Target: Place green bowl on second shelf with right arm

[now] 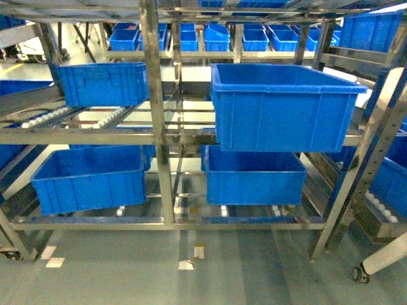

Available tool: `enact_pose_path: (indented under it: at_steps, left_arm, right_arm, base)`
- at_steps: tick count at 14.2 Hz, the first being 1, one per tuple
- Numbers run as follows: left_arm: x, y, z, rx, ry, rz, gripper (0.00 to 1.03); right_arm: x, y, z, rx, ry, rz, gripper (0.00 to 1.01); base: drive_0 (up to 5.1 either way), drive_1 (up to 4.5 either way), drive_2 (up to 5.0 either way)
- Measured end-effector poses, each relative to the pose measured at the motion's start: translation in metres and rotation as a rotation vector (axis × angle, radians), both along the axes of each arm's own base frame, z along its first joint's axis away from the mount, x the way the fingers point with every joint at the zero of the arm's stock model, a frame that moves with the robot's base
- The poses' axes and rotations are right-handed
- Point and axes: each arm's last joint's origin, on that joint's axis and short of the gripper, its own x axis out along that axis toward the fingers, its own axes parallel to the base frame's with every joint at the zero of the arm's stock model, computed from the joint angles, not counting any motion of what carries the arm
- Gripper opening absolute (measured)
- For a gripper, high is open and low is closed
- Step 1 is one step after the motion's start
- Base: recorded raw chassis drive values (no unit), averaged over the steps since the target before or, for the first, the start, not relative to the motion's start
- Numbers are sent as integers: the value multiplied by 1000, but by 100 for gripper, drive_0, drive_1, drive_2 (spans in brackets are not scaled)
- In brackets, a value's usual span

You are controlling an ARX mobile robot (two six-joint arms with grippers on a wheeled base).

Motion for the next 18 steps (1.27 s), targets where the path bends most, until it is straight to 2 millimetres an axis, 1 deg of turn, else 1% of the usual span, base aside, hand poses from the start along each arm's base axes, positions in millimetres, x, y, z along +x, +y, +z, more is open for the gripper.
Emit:
enact_pose_path:
  at_steps: [3, 18]
  left_arm:
    - [0, 0, 0, 0, 0, 3, 98]
    - [0, 0, 0, 0, 5, 1, 98]
  right_arm:
    - [0, 0, 0, 0, 3, 2, 2]
    - [0, 0, 0, 0, 2, 1, 2]
  base:
    - [-1, 38, -40]
    - [7, 430, -416]
